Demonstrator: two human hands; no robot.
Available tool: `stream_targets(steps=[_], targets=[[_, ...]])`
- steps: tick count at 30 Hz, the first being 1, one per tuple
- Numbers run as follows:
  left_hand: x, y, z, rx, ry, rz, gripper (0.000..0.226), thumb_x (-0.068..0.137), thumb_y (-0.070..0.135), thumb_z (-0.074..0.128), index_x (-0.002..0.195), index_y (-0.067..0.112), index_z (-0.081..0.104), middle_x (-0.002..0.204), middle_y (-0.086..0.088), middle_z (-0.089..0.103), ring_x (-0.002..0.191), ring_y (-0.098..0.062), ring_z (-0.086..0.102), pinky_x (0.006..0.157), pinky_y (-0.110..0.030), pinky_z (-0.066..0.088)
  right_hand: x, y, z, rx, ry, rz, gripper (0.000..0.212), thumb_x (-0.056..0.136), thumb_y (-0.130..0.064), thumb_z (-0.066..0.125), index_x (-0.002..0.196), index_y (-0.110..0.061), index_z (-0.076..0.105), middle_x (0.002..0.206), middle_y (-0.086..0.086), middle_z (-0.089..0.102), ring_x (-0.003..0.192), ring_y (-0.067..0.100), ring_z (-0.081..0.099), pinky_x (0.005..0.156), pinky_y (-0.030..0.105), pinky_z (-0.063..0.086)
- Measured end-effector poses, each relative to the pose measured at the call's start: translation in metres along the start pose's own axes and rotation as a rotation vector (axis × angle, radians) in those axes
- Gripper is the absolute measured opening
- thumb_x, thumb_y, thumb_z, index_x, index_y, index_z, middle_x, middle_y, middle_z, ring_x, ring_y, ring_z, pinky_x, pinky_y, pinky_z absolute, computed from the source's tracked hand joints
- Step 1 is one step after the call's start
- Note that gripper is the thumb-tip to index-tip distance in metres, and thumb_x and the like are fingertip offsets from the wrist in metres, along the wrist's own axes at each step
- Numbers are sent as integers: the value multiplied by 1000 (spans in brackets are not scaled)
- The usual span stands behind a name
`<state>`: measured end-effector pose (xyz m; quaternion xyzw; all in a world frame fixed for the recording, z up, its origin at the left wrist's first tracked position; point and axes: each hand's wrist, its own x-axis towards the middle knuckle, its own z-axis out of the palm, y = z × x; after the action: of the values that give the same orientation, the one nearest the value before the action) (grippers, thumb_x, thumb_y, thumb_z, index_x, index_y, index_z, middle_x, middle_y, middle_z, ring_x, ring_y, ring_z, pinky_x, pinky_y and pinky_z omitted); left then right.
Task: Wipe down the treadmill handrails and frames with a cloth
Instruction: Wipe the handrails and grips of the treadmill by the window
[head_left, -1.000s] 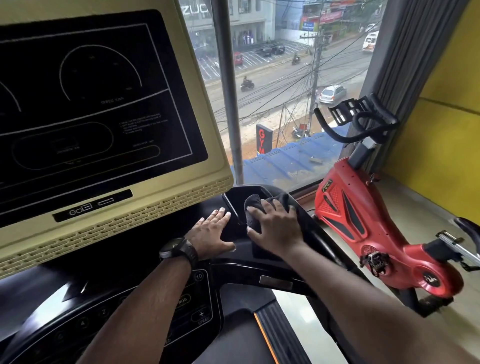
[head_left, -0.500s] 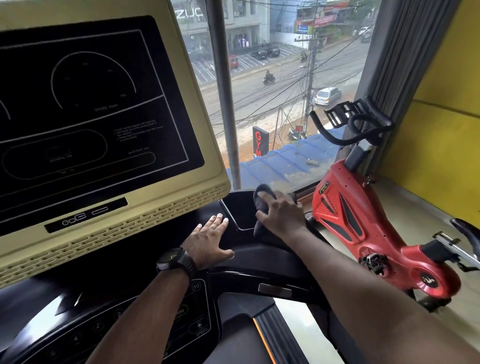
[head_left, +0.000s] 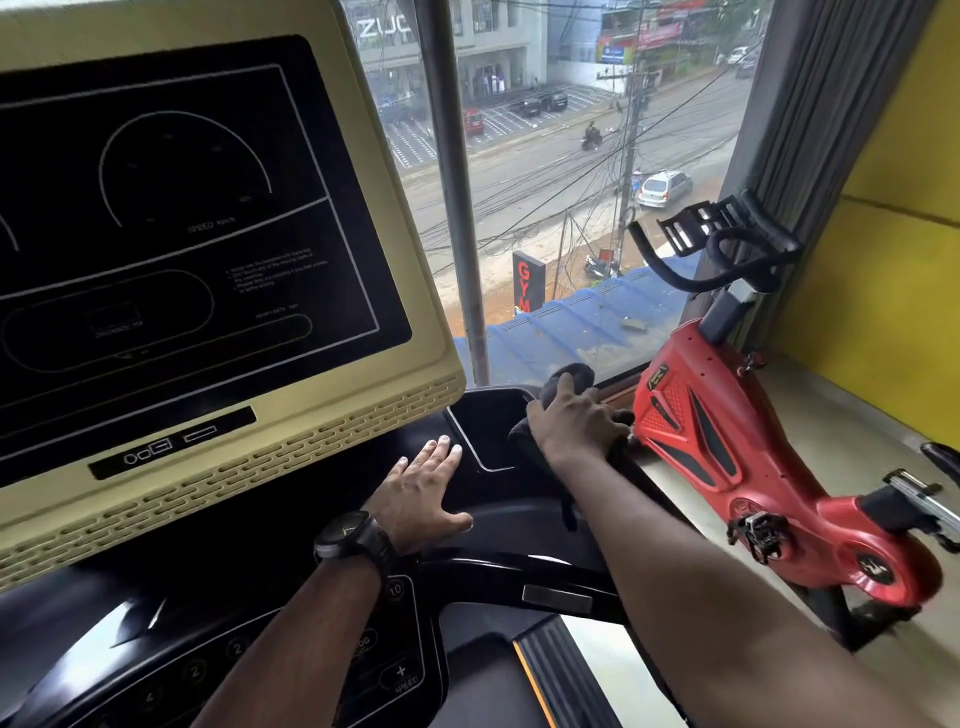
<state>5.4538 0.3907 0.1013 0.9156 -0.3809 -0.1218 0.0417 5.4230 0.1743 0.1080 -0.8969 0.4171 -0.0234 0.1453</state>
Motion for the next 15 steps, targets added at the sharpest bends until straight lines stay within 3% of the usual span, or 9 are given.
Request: stream_targets(steps=[3,5,8,10,13,15], targets=[[1,0,-1,10,-4,3,97,85,55,57,159,23,3,166,4,-7,151,-8,-8,124,-40,4,-17,-2,11,-164,72,-216,67,85,-56,55,144,-28,43,141,22,49,123,47,50,99,61,41],[1,1,-2,16,-9,6,98,85,55,57,159,23,2,166,3,-8,151,-9,-8,124,-40,4,-1,8,1,-80,9,-316,69,85,-58,55,148,-34,40,141,15,51,123,42,52,97,54,44],[0,1,-2,17,-6,6,98,85,55,57,159,23,1,166,3,-8,151,-9,-8,124,-40,4,24,16,-12,77,-120,-166,69,90,-67,48,150,-34,36,139,19,52,124,42,54,98,52,47],[0,1,-2,12,-8,3,98,85,55,57,159,23,1,166,3,-8,151,-8,-9,125,-40,4,15,11,-7,69,-74,-15,71,90,-71,45,147,-29,40,137,23,52,125,44,53,100,60,44],[1,0,-2,9,-10,4,98,85,55,58,159,24,1,166,3,-8,151,-8,-9,124,-41,4,-15,6,8,-86,67,-137,67,86,-62,52,143,-28,44,134,24,52,122,46,51,98,65,42],[2,0,-2,8,-13,7,98,85,55,58,159,24,1,166,3,-8,151,-9,-9,124,-41,3,-15,12,4,-117,7,-262,73,84,-60,53,150,-34,36,140,21,46,125,44,47,97,64,43]])
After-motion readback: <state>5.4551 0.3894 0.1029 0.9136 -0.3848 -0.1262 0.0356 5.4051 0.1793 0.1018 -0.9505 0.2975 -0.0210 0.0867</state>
